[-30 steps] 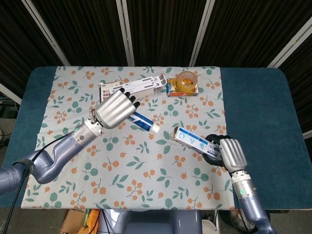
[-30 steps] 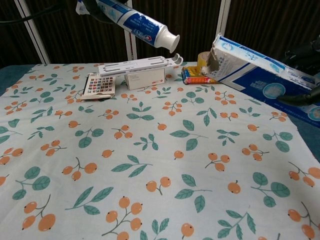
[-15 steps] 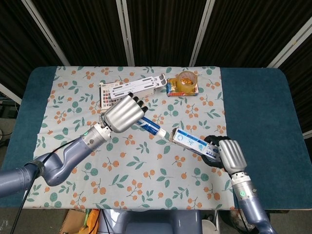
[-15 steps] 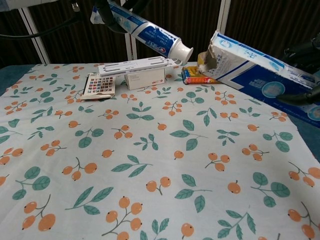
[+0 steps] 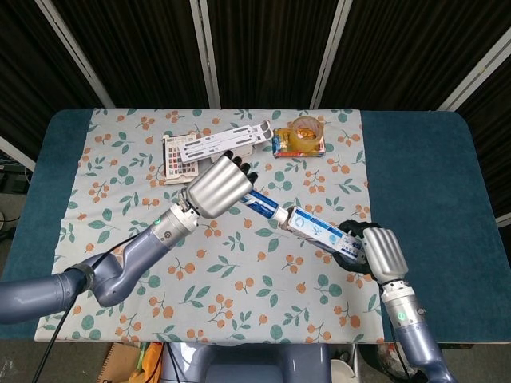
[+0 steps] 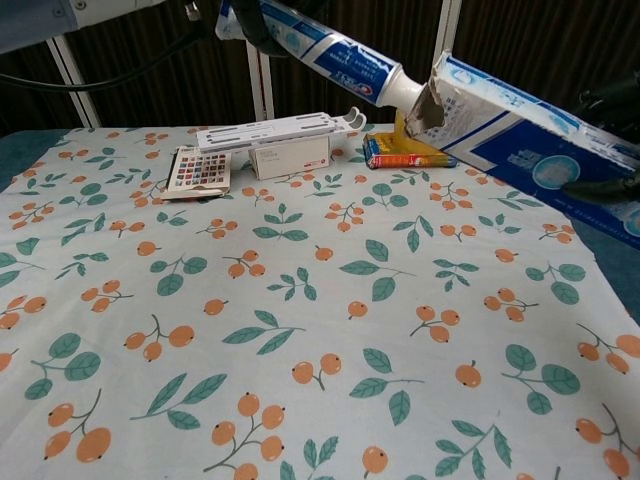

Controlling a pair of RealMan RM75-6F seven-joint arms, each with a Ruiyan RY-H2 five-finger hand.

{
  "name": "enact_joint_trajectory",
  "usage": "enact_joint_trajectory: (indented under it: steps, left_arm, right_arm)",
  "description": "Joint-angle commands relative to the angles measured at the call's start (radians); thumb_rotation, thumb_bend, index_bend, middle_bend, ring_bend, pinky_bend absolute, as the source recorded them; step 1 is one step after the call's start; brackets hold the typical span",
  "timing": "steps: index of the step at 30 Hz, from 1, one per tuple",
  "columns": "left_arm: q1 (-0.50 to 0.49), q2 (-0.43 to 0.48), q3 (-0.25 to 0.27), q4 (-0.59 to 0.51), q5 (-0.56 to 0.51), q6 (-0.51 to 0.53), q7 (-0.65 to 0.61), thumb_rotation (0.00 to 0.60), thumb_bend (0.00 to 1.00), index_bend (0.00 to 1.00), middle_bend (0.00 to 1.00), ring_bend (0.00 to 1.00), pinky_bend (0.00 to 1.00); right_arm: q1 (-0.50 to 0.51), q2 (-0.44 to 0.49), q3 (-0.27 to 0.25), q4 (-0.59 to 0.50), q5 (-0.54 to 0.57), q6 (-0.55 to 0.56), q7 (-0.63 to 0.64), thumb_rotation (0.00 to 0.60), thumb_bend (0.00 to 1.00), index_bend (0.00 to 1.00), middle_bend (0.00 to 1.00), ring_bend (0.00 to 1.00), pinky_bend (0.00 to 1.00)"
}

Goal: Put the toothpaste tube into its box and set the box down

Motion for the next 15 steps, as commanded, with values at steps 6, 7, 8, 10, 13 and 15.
enact_joint_trajectory:
  steps: [6, 7, 8, 10, 13, 15]
  left_arm:
    - [-0.031, -0.054, -0.002, 0.024, -0.009, 0.010, 0.042, 0.600, 0.51, 0.72, 0.75, 0.68, 0.71]
    - [-0.037, -0.062, -0.003, 0.028, -0.010, 0.011, 0.046, 0.600, 0.51, 0.72, 0.75, 0.68, 0.71]
    - [-0.042, -0.068, -0.004, 0.032, -0.009, 0.011, 0.048, 0.600, 0.51, 0.72, 0.75, 0.68, 0.71]
    - [-0.053, -0.079, -0.007, 0.042, -0.005, 0.011, 0.053, 0.600, 0.51, 0.72, 0.75, 0.68, 0.71]
    - [-0.074, -0.095, -0.010, 0.062, 0.012, 0.012, 0.057, 0.600, 0.51, 0.72, 0.75, 0.68, 0.71]
    - [-0.086, -0.104, -0.012, 0.074, 0.028, 0.017, 0.053, 0.600, 0.51, 0.71, 0.74, 0.67, 0.70]
  right_arm:
    - [-0.003, 0.015, 0.005, -0.013, 0.001, -0.002, 0.015, 0.600, 0.36, 0.47, 0.50, 0.45, 0.39]
    - [-0.003, 0.017, 0.006, -0.015, 0.002, -0.002, 0.018, 0.600, 0.36, 0.47, 0.50, 0.45, 0.39]
    - [-0.003, 0.018, 0.007, -0.017, 0.003, -0.002, 0.020, 0.600, 0.36, 0.47, 0.50, 0.45, 0.39]
    - [-0.004, 0.021, 0.009, -0.022, 0.004, -0.003, 0.025, 0.600, 0.36, 0.47, 0.50, 0.45, 0.39]
    - [-0.005, 0.028, 0.010, -0.029, 0.004, -0.004, 0.032, 0.600, 0.36, 0.47, 0.50, 0.45, 0.39]
    - [-0.005, 0.032, 0.014, -0.033, 0.008, -0.004, 0.040, 0.600, 0.36, 0.47, 0.50, 0.45, 0.39]
